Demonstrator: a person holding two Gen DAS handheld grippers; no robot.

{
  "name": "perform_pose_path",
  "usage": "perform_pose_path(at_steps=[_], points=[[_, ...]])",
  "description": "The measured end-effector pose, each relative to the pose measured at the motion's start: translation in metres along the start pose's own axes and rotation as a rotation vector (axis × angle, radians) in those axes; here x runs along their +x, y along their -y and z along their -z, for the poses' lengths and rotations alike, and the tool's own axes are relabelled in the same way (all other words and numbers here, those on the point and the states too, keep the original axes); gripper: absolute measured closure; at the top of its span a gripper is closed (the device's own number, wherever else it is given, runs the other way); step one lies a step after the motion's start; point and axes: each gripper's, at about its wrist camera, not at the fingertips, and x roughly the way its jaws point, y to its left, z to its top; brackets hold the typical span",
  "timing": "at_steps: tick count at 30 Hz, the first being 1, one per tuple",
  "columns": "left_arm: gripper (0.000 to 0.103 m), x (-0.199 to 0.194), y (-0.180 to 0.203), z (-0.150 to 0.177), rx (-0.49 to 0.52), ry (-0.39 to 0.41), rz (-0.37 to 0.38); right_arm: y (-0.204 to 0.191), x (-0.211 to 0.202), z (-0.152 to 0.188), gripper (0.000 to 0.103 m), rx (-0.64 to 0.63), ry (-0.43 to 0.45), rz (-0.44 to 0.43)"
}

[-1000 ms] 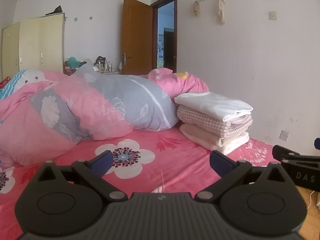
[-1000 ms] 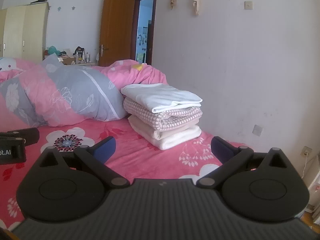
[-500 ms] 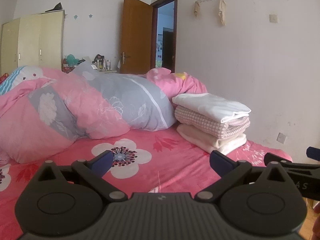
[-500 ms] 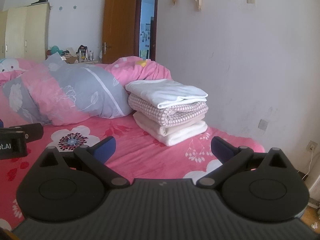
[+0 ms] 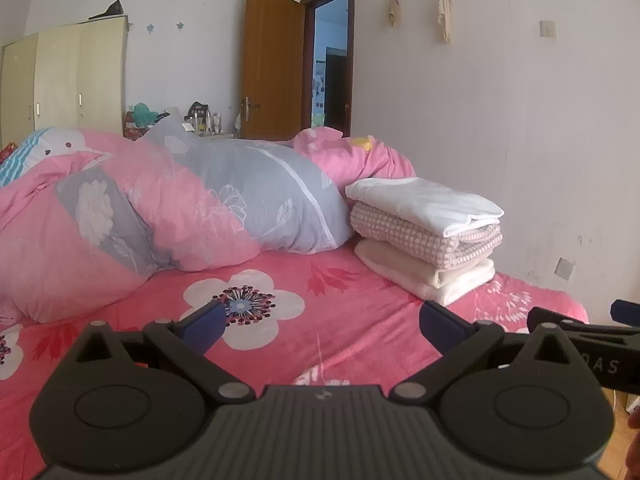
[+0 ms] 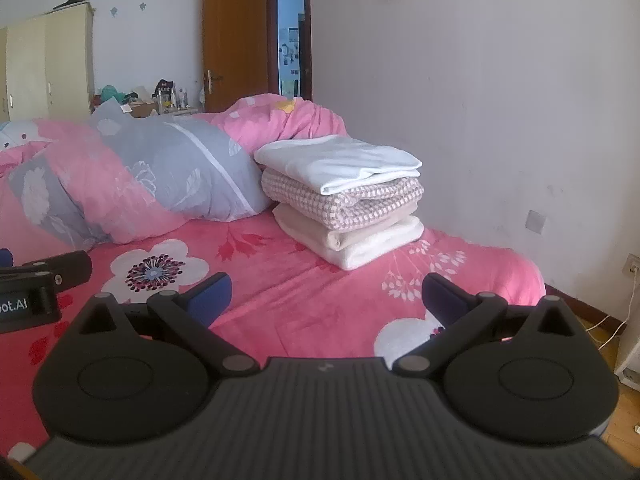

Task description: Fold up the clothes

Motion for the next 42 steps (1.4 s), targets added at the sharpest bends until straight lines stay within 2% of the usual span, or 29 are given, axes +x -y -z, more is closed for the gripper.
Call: perform_pose_path(at_steps=[16, 28, 42], points=[[0.0, 0.002, -0.005, 0.003, -0.002, -0.033, 0.0, -0.005, -0.003, -0.002, 0.001, -0.014, 0.009, 0.024], [0.0, 0.002, -0.004, 0.005, 0.006, -0.035, -0.029, -0.01, -0.006, -0.005, 0.001, -0.037, 0.014, 0.03], [0.0, -0.002, -0.006, 0.003, 0.0, -0.033, -0.019, -0.009, -0.009, -0.003, 0.001, -0.035, 0.018, 0.041]])
